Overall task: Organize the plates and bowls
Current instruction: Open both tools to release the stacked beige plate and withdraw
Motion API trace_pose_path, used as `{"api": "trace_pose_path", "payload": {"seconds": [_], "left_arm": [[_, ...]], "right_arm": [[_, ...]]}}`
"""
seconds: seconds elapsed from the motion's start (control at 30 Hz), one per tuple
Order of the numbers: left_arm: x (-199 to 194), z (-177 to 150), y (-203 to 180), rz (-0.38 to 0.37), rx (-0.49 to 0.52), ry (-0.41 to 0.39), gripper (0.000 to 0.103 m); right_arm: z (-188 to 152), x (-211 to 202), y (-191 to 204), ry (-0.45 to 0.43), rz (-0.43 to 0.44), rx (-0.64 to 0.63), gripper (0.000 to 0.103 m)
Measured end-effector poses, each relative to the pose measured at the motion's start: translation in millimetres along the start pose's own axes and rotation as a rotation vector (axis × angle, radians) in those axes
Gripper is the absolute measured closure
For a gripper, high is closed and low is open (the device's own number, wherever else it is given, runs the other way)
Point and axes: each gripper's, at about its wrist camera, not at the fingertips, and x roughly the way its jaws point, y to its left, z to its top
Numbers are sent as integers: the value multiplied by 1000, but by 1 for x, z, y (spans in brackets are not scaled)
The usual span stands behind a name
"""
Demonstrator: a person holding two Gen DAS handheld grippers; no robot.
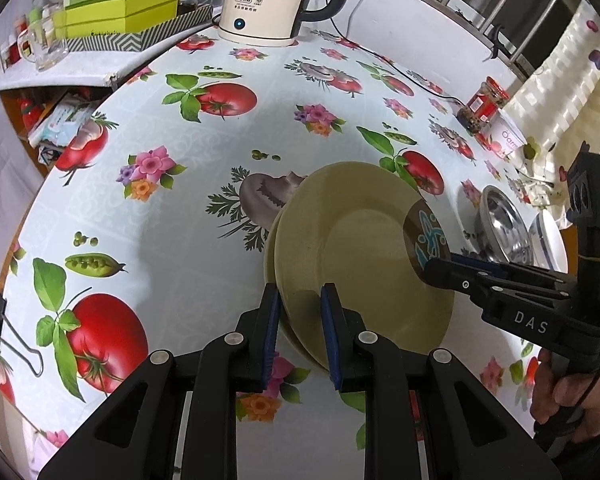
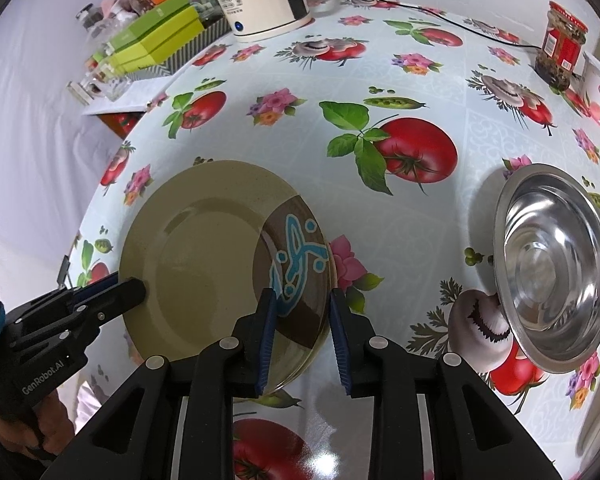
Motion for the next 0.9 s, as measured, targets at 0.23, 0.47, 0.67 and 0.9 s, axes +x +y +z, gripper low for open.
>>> {"api": "trace_pose_path", "payload": {"seconds": [0.23, 0.47, 0.67, 0.9], "left_arm": [[-1, -3, -5, 39, 29, -5, 79], [0, -4, -6, 47, 37, -9, 77], [1, -4, -3, 46, 29, -8, 75], [-4, -3, -2, 38, 22, -27, 74]], "right_arm": [[0, 0, 1, -4, -7, -10, 75], [-1, 0, 2, -11, -9, -19, 75], [-2, -1, 1, -19, -3, -19, 75], [-3, -3, 1, -26, -1, -18, 75]]}}
